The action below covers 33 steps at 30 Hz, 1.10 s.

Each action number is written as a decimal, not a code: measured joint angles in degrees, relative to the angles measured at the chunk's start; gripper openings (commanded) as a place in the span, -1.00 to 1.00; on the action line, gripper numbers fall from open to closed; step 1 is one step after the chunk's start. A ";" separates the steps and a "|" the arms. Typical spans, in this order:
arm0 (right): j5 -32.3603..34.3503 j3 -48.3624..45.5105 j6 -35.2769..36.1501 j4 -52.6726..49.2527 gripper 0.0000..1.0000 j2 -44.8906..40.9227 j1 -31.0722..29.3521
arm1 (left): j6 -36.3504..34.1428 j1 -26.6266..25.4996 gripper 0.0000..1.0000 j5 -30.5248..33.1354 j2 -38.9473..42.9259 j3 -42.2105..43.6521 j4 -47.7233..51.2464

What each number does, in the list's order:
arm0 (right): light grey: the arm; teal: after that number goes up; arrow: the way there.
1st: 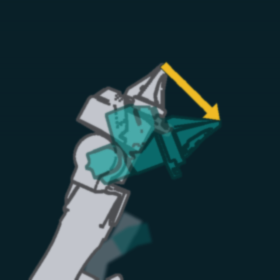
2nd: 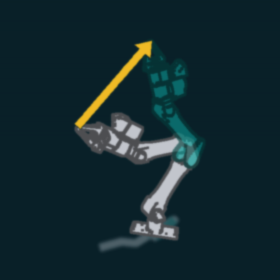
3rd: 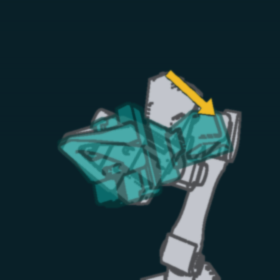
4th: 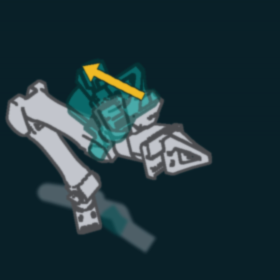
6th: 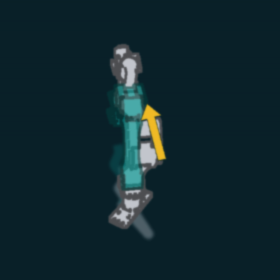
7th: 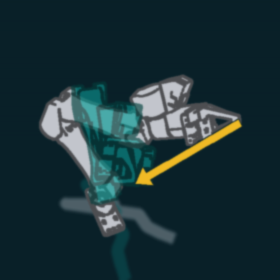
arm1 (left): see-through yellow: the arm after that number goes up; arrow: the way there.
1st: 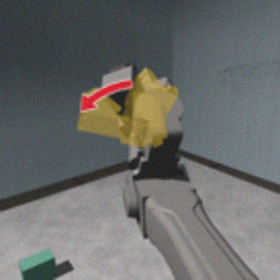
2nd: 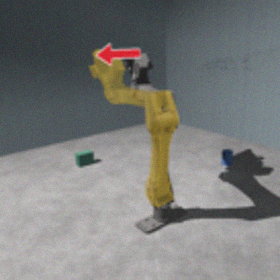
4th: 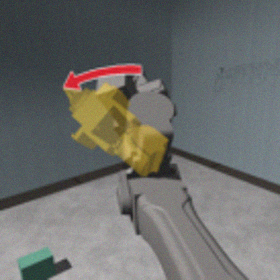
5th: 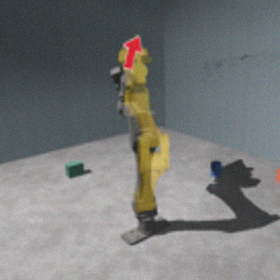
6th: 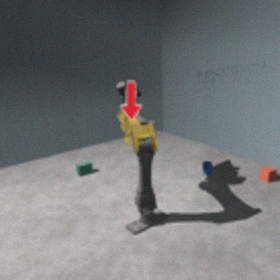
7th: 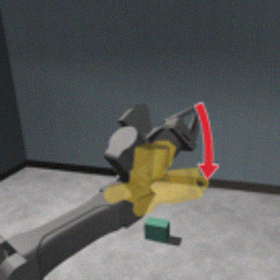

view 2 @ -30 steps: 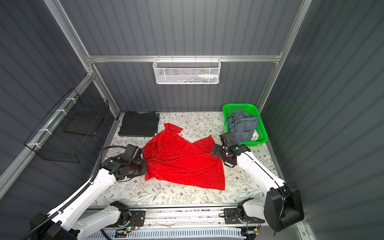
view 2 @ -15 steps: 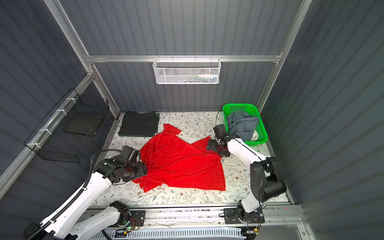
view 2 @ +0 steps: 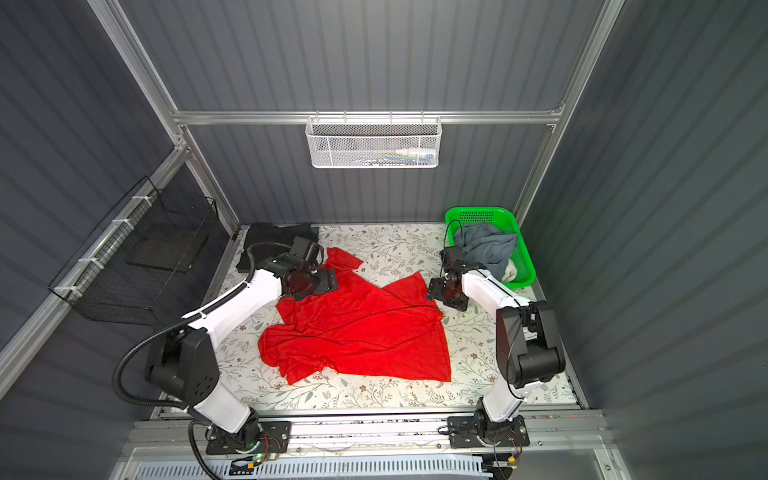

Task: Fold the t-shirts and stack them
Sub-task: 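Reach both grippers to the far corners of the red t-shirt and grasp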

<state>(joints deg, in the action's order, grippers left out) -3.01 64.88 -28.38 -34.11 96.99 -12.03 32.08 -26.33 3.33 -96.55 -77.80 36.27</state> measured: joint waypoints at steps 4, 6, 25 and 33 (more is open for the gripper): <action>-2.12 0.02 0.15 0.26 0.57 2.14 -0.07 | -1.75 0.00 0.91 0.07 -4.63 -5.31 -2.34; -2.93 1.09 0.66 -0.39 0.59 3.63 -0.07 | -2.27 0.02 0.93 0.37 -6.32 -7.26 -3.37; -4.66 36.81 7.89 -7.58 0.45 28.87 0.44 | -4.31 6.29 0.99 0.92 -25.40 -22.91 -8.02; -7.32 38.49 7.85 -8.85 0.39 32.94 -0.79 | -6.45 8.81 0.99 -1.03 -34.56 -34.49 -7.04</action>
<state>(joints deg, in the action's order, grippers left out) -10.33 103.37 -20.53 -42.96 129.93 -12.82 25.63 -17.52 2.31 -131.11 -112.29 29.23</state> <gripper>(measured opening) 0.697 0.997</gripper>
